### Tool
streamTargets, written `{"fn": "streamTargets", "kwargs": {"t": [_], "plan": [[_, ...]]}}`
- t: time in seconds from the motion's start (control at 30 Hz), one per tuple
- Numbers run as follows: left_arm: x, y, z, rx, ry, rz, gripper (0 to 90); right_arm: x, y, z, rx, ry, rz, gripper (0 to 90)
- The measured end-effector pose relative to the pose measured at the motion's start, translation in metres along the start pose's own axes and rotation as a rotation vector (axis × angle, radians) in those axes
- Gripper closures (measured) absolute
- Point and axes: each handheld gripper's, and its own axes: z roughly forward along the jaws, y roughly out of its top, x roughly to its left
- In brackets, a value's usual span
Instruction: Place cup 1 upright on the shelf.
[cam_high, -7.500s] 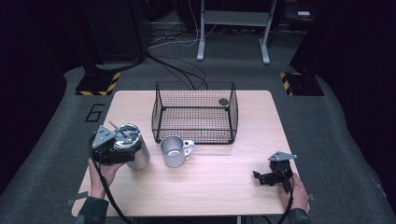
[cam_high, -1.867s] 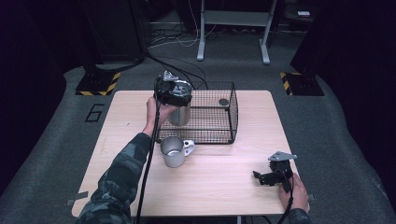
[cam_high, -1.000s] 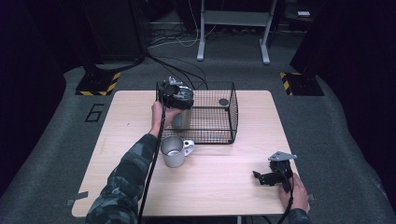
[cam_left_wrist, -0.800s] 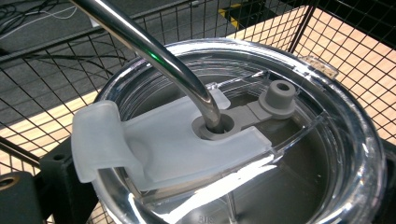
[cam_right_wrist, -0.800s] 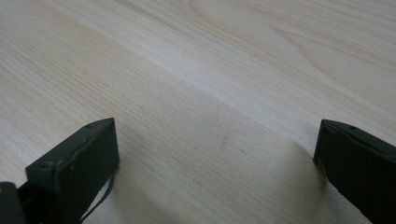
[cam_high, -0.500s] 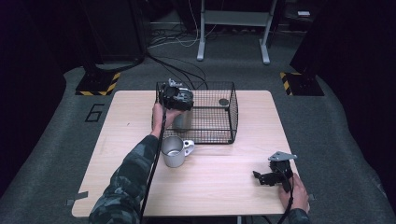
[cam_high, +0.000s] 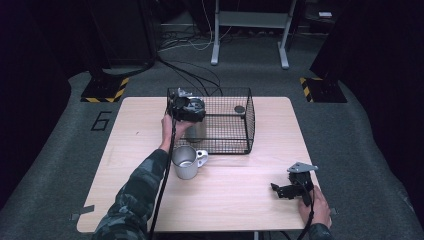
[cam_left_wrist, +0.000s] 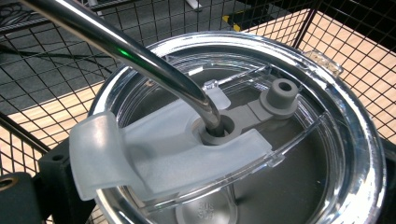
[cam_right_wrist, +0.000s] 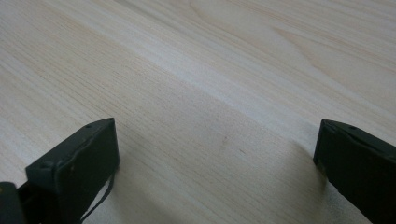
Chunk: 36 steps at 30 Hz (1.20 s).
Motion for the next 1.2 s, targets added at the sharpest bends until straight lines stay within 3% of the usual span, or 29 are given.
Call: {"fn": "streamTargets", "kwargs": {"t": [0.23,0.53,0.83,1.2], "plan": [[0.000,0.001,-0.005,-0.011,-0.009,-0.015,1.7,0.000,0.000,0.000,0.003,0.004,-0.002,0.0],[-0.002,0.007,-0.023,-0.040,0.028,-0.016,0.1,0.000,0.000,0.000,0.004,0.004,0.001,0.0],[-0.003,0.010,-0.047,-0.074,-0.008,-0.012,0.1,0.000,0.000,0.000,0.003,0.004,-0.001,0.0],[-0.013,0.002,-0.079,-0.105,-0.052,0.044,0.2,0.000,0.000,0.000,-0.001,0.002,-0.002,0.0]]}}
